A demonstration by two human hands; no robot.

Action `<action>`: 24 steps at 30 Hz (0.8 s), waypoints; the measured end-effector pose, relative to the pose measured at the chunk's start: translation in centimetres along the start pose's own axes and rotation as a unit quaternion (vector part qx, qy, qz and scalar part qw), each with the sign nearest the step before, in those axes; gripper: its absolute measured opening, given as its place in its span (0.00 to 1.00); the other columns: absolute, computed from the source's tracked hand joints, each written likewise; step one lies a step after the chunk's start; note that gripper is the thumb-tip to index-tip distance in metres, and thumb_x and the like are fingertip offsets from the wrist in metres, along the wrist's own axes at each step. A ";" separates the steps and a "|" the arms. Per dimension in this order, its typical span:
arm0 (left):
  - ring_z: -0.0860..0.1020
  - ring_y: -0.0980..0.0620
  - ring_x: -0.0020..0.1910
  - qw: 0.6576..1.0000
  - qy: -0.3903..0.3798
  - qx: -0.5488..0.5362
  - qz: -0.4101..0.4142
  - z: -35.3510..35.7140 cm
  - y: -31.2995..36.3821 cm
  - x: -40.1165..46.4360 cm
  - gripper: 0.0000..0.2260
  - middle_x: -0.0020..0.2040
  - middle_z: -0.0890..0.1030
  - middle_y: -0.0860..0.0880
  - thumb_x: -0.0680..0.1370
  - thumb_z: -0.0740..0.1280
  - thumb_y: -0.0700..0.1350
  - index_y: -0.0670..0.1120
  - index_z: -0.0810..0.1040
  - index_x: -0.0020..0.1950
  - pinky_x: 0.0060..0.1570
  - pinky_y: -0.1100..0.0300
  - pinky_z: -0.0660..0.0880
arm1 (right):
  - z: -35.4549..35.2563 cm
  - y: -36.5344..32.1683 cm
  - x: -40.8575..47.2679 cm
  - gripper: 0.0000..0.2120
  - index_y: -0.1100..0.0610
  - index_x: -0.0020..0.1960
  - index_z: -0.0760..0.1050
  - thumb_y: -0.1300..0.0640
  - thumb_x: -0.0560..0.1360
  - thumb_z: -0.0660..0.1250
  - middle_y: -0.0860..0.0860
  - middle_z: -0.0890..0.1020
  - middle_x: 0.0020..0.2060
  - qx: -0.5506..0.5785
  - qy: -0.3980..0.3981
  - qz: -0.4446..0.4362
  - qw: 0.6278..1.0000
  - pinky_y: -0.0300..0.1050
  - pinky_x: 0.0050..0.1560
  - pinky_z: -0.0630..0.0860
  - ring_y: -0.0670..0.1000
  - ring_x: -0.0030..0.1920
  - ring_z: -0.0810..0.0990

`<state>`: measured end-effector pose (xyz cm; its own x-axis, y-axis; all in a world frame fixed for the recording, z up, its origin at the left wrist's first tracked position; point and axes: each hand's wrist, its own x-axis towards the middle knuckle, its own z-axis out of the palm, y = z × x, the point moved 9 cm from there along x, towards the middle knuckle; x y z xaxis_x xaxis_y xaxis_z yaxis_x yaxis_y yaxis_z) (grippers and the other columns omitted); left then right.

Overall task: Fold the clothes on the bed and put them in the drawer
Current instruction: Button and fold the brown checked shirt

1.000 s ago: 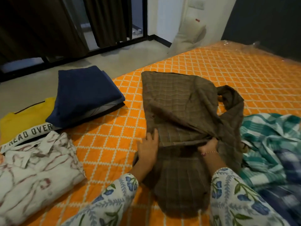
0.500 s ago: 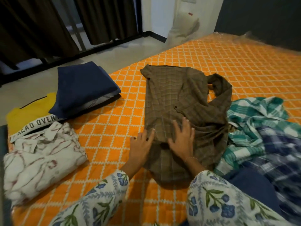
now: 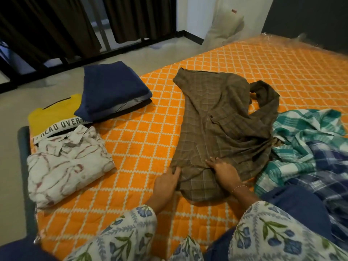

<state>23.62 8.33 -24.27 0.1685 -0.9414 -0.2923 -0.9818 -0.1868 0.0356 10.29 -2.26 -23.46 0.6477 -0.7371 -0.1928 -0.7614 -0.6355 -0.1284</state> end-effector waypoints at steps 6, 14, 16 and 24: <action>0.78 0.41 0.47 0.960 0.140 -0.224 -0.089 -4.9 -5.4 1.9 0.14 0.42 0.80 0.43 0.81 0.58 0.53 0.48 0.77 0.43 0.37 0.56 0.67 | -6.6 -0.7 2.0 0.15 0.59 0.59 0.78 0.65 0.75 0.61 0.58 0.78 0.61 0.089 0.197 0.013 0.976 0.53 0.59 0.72 0.59 0.61 0.74; 0.35 0.46 0.76 0.987 -0.045 -0.151 0.032 2.3 0.2 5.6 0.46 0.75 0.32 0.47 0.69 0.51 0.76 0.53 0.37 0.77 0.72 0.46 0.36 | 4.1 1.3 3.0 0.58 0.44 0.74 0.28 0.23 0.63 0.62 0.52 0.30 0.75 0.092 -0.127 0.102 0.982 0.72 0.69 0.36 0.56 0.75 0.32; 0.40 0.49 0.77 0.985 -0.005 -0.169 0.019 2.8 -0.5 3.9 0.48 0.77 0.37 0.49 0.66 0.45 0.76 0.50 0.39 0.78 0.73 0.50 0.38 | 4.0 1.6 2.8 0.60 0.44 0.74 0.28 0.22 0.60 0.62 0.52 0.30 0.74 0.108 -0.122 0.099 0.982 0.71 0.68 0.35 0.55 0.75 0.31; 0.75 0.40 0.36 0.874 -0.016 -0.436 -0.213 0.2 -5.8 5.3 0.16 0.38 0.78 0.34 0.76 0.69 0.46 0.39 0.74 0.31 0.36 0.53 0.69 | 0.2 -9.6 -0.4 0.31 0.49 0.64 0.75 0.30 0.70 0.57 0.59 0.73 0.65 0.023 0.100 -0.196 0.975 0.72 0.67 0.53 0.60 0.69 0.68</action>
<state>30.23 4.46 -26.28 0.4863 -0.7284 -0.4826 -0.3883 -0.6749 0.6274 17.28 4.18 -22.34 0.8784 -0.4722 0.0733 -0.4514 -0.8702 -0.1975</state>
